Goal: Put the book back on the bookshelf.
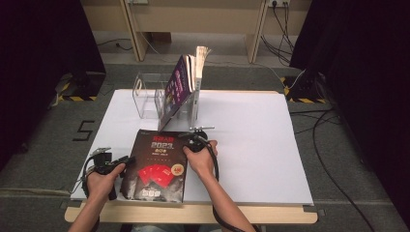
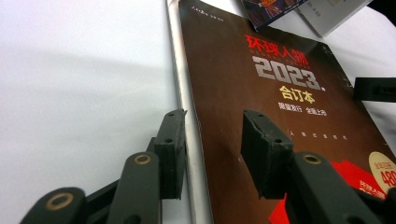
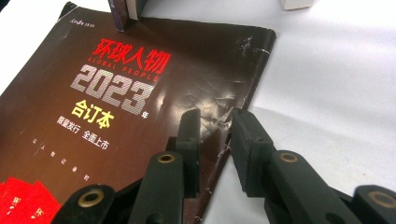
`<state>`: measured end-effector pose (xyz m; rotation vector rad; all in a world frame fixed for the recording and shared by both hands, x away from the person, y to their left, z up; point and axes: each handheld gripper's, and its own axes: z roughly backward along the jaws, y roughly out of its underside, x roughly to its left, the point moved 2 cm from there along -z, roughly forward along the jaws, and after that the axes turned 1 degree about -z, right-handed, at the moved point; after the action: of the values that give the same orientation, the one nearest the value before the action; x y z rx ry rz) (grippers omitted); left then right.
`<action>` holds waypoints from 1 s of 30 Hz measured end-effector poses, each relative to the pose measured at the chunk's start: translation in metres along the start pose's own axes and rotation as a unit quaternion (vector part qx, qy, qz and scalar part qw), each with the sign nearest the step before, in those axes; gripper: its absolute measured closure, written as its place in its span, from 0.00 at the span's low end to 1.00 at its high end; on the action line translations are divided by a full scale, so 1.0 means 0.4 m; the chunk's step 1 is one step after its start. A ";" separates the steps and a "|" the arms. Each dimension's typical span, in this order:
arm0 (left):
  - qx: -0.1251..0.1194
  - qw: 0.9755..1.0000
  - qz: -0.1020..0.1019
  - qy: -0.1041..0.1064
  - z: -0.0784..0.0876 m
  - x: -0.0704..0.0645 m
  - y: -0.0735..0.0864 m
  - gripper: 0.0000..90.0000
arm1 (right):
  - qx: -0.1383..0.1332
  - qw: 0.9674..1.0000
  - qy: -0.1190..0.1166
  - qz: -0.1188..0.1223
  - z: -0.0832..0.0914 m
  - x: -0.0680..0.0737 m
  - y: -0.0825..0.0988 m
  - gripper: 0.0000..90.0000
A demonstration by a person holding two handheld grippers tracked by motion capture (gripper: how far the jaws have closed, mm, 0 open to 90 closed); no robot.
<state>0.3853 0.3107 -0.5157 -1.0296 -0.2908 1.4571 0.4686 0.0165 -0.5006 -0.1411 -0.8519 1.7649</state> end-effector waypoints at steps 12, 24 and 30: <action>0.002 0.999 0.037 0.031 0.003 0.006 0.000 0.60 | 0.006 1.000 0.004 -0.004 -0.001 0.004 -0.003 0.82; 0.009 1.000 0.004 -0.018 0.000 -0.007 0.002 0.76 | 0.009 1.000 0.011 -0.022 0.000 0.002 -0.006 0.90; 0.012 0.999 -0.006 -0.030 0.003 -0.007 0.003 0.87 | 0.009 1.000 0.016 -0.015 0.005 0.000 -0.007 0.98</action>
<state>0.3832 0.3085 -0.5146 -0.9634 -0.3214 1.4799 0.4698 0.0160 -0.4973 -0.1435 -0.8116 1.7379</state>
